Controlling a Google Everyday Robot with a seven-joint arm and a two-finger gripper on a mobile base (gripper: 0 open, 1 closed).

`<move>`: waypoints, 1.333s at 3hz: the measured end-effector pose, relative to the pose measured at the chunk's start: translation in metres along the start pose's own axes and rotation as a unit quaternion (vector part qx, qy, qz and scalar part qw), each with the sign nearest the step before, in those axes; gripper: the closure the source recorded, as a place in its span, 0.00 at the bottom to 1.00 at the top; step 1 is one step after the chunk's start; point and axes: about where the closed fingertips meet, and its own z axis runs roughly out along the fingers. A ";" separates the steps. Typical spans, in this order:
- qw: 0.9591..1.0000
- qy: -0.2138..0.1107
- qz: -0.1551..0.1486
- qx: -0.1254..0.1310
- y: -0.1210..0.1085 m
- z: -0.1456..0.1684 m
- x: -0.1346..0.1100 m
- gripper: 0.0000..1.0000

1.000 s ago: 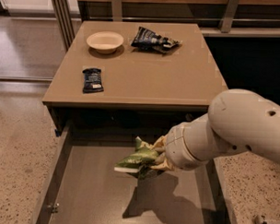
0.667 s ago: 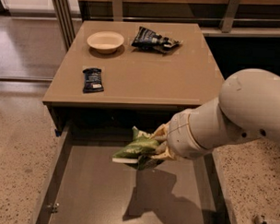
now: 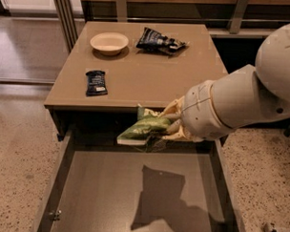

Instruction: Pick green jalapeno chip bag from top drawer and place on counter

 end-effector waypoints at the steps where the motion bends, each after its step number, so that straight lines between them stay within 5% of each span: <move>1: 1.000 -0.014 -0.014 0.009 -0.031 -0.012 -0.009 1.00; 3: 0.997 -0.044 -0.062 -0.005 -0.124 0.009 -0.035 1.00; 4: 0.997 -0.044 -0.063 -0.011 -0.130 0.013 -0.027 1.00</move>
Offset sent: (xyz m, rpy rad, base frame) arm 0.1234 0.0394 0.0663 0.0436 -0.0578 0.1354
